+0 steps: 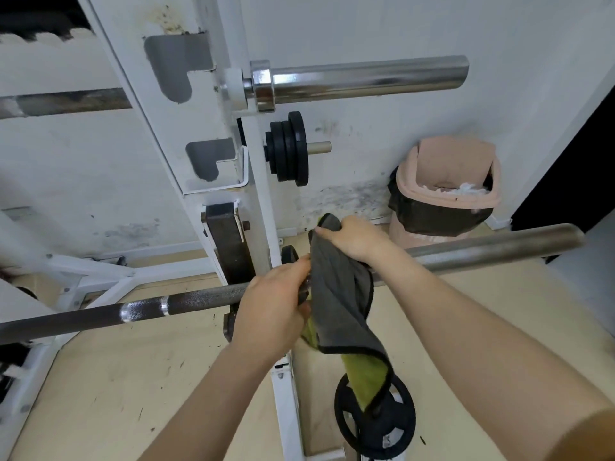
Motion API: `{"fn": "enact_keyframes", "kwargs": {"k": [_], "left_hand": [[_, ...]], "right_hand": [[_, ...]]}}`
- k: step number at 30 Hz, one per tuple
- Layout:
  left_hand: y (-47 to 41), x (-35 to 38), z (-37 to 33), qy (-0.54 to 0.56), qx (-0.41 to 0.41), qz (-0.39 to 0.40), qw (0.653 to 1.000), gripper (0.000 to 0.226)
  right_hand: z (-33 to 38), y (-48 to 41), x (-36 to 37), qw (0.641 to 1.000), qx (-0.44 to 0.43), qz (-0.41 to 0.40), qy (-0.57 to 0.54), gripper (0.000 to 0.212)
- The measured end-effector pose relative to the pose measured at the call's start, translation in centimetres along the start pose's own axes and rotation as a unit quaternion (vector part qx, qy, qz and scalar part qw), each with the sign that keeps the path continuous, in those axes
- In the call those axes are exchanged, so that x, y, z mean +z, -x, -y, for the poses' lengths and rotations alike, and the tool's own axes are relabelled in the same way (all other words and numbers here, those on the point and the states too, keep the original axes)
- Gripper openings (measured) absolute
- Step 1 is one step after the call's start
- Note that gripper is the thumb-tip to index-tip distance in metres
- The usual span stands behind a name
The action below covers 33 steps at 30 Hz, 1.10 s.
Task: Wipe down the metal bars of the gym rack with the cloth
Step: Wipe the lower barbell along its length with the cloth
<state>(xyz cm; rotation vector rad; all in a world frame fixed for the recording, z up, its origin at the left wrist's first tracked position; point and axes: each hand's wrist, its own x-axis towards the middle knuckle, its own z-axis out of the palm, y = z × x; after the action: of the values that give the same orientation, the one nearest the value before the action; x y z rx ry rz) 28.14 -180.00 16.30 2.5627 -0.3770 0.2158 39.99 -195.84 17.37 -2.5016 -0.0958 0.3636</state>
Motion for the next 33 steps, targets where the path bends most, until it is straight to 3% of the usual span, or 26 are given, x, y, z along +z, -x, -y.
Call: {"fn": "enact_keyframes", "kwargs": {"k": [3, 7, 9, 11, 15, 17, 19, 21, 22, 24, 26, 30, 33], "left_hand": [[1.5, 0.0, 0.0, -0.032, 0.039, -0.034, 0.998, 0.047], [2.0, -0.2, 0.1, 0.083, 0.006, -0.103, 0.991, 0.032], [1.1, 0.0, 0.2, 0.077, -0.028, -0.086, 0.993, 0.029], [0.5, 0.4, 0.4, 0.023, -0.039, -0.059, 0.997, 0.021], [0.7, 0.6, 0.4, 0.012, -0.057, -0.034, 0.998, 0.024], [0.8, 0.3, 0.4, 0.015, -0.055, -0.026, 0.998, 0.026], [0.8, 0.1, 0.3, 0.01, -0.044, -0.021, 0.999, 0.032], [0.8, 0.3, 0.5, -0.007, -0.041, -0.023, 0.999, 0.037], [0.7, 0.4, 0.7, -0.012, -0.047, -0.027, 0.998, 0.035], [0.3, 0.5, 0.7, 0.001, -0.065, -0.037, 0.997, 0.025], [-0.1, 0.6, 0.6, 0.005, -0.075, -0.037, 0.997, 0.023], [-0.1, 0.8, 0.3, -0.048, -0.079, -0.013, 0.996, 0.022], [-0.2, 1.0, 0.0, -0.118, -0.069, 0.008, 0.991, 0.031]], "right_hand": [[0.3, 0.3, 0.0, 1.0, 0.0, -0.026, 0.016, 0.047], [2.1, 3.2, 0.1, 0.997, -0.043, 0.033, 0.046, 0.055], [2.3, 5.1, 1.7, 0.989, -0.077, -0.033, 0.12, 0.046], [2.5, 5.7, 2.6, 0.986, -0.087, -0.079, 0.115, 0.038], [3.5, 1.8, 0.5, 0.992, 0.013, 0.115, 0.06, 0.027], [3.6, 0.4, 0.3, 0.987, 0.05, 0.138, 0.063, 0.03], [2.6, -0.3, 0.6, 0.996, 0.052, 0.026, 0.068, 0.029], [1.6, 0.3, 0.2, 0.983, 0.029, -0.172, 0.059, 0.034], [1.2, 0.7, -0.1, 0.978, -0.003, -0.207, 0.019, 0.036], [1.7, 2.3, -0.3, 0.991, -0.059, -0.116, -0.042, 0.037], [2.2, 4.3, 1.5, 0.995, -0.082, -0.038, 0.036, 0.042], [1.0, 8.9, 2.2, 0.968, -0.153, -0.152, 0.132, 0.028], [-0.2, 11.5, 1.4, 0.963, -0.156, -0.178, 0.129, 0.029]]}}
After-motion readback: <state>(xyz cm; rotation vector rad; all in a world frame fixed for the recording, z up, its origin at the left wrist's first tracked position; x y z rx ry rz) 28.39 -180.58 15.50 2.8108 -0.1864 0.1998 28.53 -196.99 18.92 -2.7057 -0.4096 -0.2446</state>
